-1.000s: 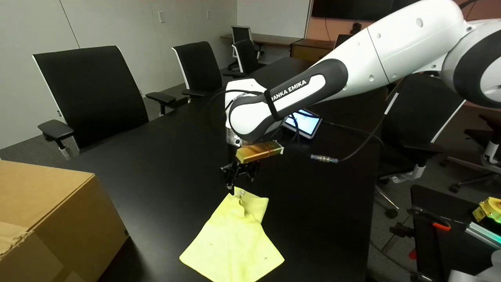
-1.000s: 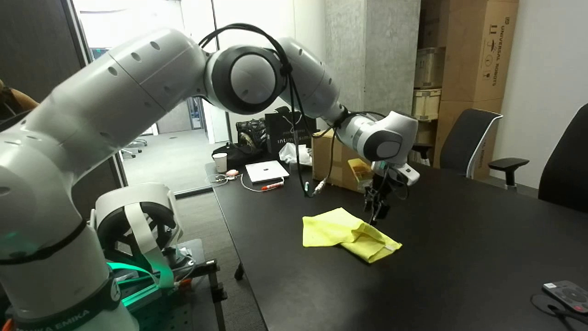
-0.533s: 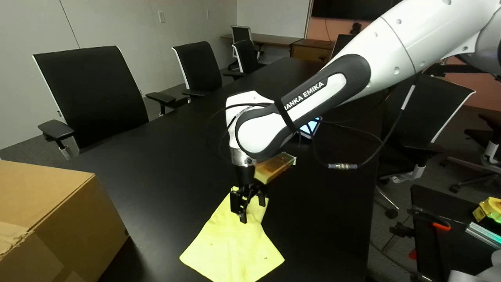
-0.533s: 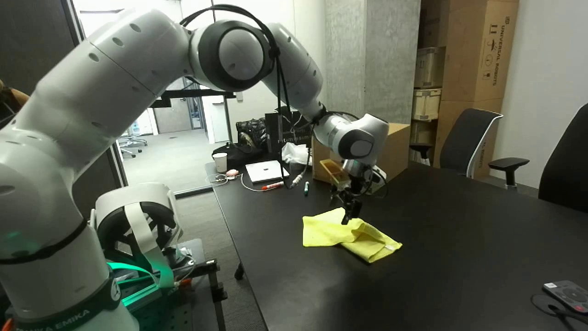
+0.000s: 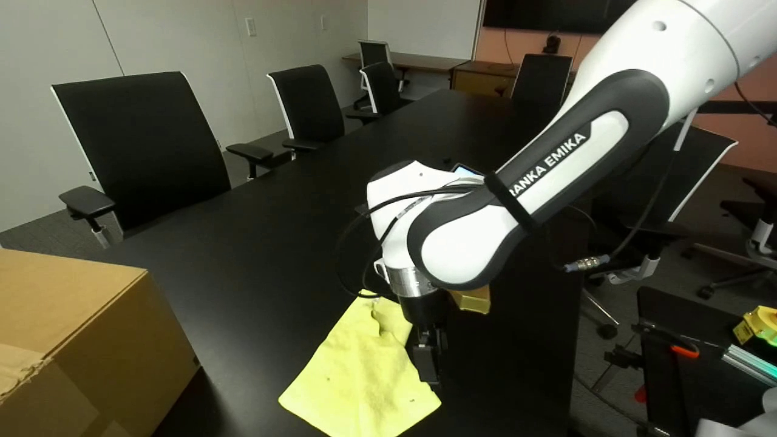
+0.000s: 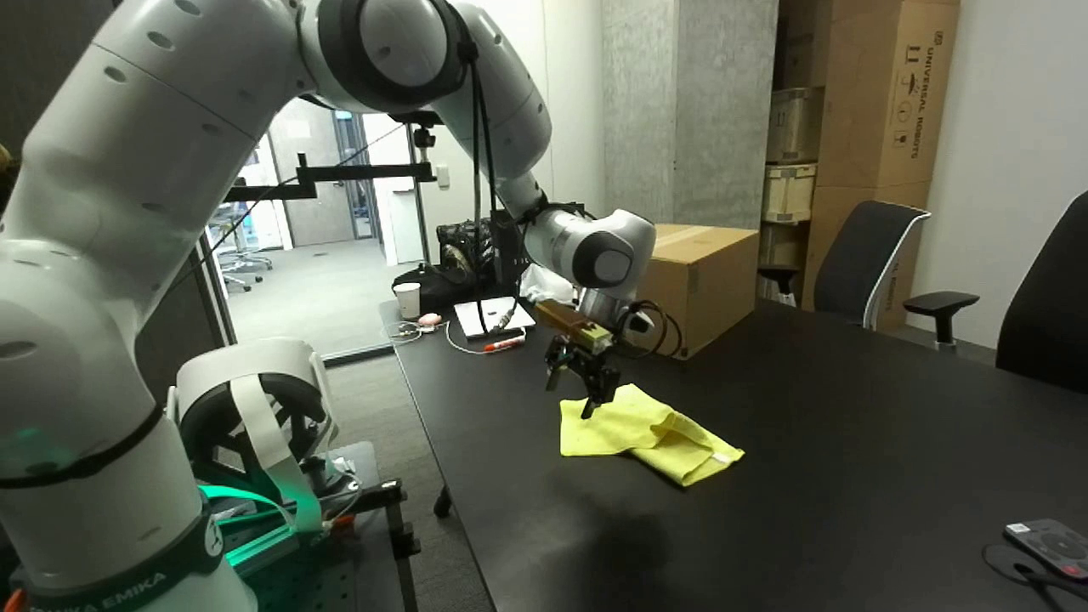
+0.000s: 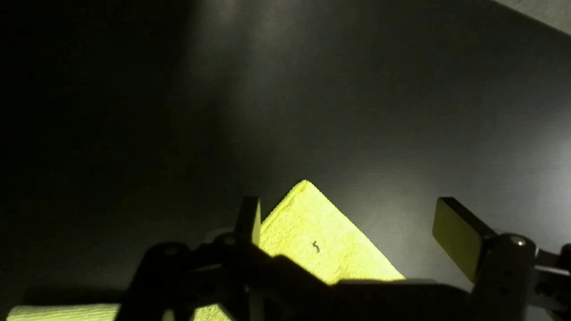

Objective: Fold the towel on the table

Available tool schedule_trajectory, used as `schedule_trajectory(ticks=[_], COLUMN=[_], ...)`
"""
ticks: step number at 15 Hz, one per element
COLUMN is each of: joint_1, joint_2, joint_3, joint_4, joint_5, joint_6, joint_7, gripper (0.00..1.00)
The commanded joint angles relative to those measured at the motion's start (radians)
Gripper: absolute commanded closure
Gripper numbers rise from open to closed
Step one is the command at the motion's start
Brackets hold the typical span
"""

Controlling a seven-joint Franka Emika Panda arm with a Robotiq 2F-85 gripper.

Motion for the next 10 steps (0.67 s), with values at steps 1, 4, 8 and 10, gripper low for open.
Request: schedule_trajectory(ticks=[1,4,8,10], joint_1=[0.038,0.071,0.112,0.128], joint_2=[-0.046,-0.024,-0.001,0.003], joint_3=[0.011,0.034,0.047,0.044], joint_4=[-0.065,-0.051,-0.036,-0.051], joint_5=[-0.078,-0.115,-0.126,-0.13], joint_6=[0.08,0.167,0.261,0.283], joint_7=[-0.052,-0.061,-0.035,-0.029], gripper=[0.0,0.0,0.0,0.0])
